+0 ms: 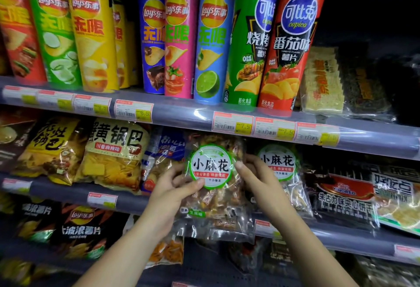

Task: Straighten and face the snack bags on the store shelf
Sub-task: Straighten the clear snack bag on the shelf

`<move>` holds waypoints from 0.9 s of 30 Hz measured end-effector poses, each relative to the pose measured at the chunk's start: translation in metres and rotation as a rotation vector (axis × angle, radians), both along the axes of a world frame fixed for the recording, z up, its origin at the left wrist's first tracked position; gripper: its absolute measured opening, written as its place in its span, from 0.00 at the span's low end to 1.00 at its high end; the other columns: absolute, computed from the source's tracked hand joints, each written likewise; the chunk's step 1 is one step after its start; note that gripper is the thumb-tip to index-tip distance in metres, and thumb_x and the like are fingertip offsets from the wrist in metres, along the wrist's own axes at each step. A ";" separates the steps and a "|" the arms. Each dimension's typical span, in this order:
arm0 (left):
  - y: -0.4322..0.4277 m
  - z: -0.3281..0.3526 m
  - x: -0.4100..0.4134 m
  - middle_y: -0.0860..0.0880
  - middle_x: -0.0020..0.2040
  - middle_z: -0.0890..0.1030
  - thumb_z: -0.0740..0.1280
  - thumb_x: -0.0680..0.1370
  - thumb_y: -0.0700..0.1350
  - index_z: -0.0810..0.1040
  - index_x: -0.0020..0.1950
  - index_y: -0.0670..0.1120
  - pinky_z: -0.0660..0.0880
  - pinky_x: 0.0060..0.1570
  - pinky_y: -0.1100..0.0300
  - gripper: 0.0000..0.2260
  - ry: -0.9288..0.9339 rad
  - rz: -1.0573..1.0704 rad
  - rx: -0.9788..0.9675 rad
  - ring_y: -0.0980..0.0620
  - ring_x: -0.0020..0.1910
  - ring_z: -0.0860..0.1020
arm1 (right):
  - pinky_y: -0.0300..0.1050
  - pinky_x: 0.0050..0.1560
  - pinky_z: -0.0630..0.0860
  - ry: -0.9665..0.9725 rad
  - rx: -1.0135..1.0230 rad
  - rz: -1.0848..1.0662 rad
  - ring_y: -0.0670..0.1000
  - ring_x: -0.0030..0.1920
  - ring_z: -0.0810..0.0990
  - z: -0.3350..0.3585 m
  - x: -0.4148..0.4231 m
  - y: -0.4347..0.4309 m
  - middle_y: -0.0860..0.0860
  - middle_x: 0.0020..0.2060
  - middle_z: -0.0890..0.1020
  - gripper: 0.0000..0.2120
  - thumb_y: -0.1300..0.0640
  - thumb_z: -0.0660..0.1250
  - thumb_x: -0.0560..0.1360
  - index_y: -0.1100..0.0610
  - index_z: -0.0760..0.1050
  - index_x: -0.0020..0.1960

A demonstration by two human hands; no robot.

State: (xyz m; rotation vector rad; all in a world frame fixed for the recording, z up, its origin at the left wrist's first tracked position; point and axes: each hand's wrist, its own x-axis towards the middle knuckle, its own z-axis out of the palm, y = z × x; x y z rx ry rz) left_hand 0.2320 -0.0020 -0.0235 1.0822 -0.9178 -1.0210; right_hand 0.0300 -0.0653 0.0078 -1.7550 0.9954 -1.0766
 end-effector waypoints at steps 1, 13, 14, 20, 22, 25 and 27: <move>-0.001 -0.001 -0.003 0.47 0.54 0.87 0.76 0.69 0.39 0.75 0.63 0.48 0.78 0.43 0.66 0.24 -0.005 -0.022 -0.011 0.55 0.51 0.86 | 0.46 0.58 0.82 0.009 0.017 0.018 0.48 0.59 0.85 -0.001 -0.001 -0.001 0.50 0.61 0.85 0.39 0.29 0.71 0.66 0.49 0.72 0.71; -0.004 0.006 0.006 0.47 0.52 0.88 0.79 0.62 0.54 0.85 0.53 0.47 0.79 0.49 0.59 0.22 0.027 -0.172 0.041 0.52 0.51 0.86 | 0.30 0.35 0.78 -0.135 0.143 0.160 0.41 0.37 0.87 0.004 -0.014 -0.004 0.48 0.41 0.90 0.17 0.62 0.73 0.76 0.51 0.74 0.61; -0.003 0.005 0.008 0.47 0.53 0.88 0.80 0.62 0.54 0.86 0.52 0.47 0.78 0.51 0.58 0.21 0.034 -0.197 0.031 0.52 0.51 0.86 | 0.31 0.36 0.79 -0.153 0.155 0.185 0.42 0.38 0.88 0.005 -0.015 -0.004 0.49 0.41 0.90 0.16 0.63 0.73 0.76 0.54 0.75 0.61; -0.006 0.016 0.017 0.44 0.52 0.87 0.82 0.55 0.63 0.84 0.57 0.44 0.80 0.41 0.58 0.37 0.050 -0.170 -0.053 0.52 0.45 0.85 | 0.32 0.34 0.77 -0.149 0.168 0.186 0.43 0.35 0.85 0.008 -0.014 0.000 0.55 0.46 0.88 0.16 0.61 0.74 0.75 0.61 0.79 0.62; -0.012 0.025 0.012 0.44 0.54 0.86 0.81 0.55 0.65 0.82 0.60 0.45 0.79 0.48 0.52 0.40 0.059 -0.102 -0.084 0.49 0.50 0.84 | 0.41 0.44 0.83 -0.134 0.163 0.190 0.50 0.45 0.89 0.007 -0.014 0.001 0.56 0.49 0.89 0.15 0.60 0.75 0.75 0.59 0.79 0.61; -0.018 0.037 0.001 0.47 0.51 0.87 0.79 0.62 0.60 0.84 0.52 0.49 0.78 0.52 0.49 0.24 0.118 -0.023 -0.104 0.46 0.52 0.84 | 0.47 0.57 0.84 -0.147 0.166 0.182 0.56 0.55 0.88 0.009 -0.011 0.005 0.56 0.55 0.89 0.14 0.64 0.75 0.74 0.57 0.78 0.59; -0.019 0.043 -0.006 0.46 0.51 0.87 0.76 0.66 0.55 0.84 0.51 0.49 0.80 0.53 0.47 0.17 0.142 0.021 -0.109 0.44 0.51 0.85 | 0.44 0.56 0.84 -0.154 0.165 0.185 0.54 0.56 0.88 0.009 -0.008 0.008 0.56 0.56 0.88 0.15 0.65 0.75 0.74 0.57 0.79 0.59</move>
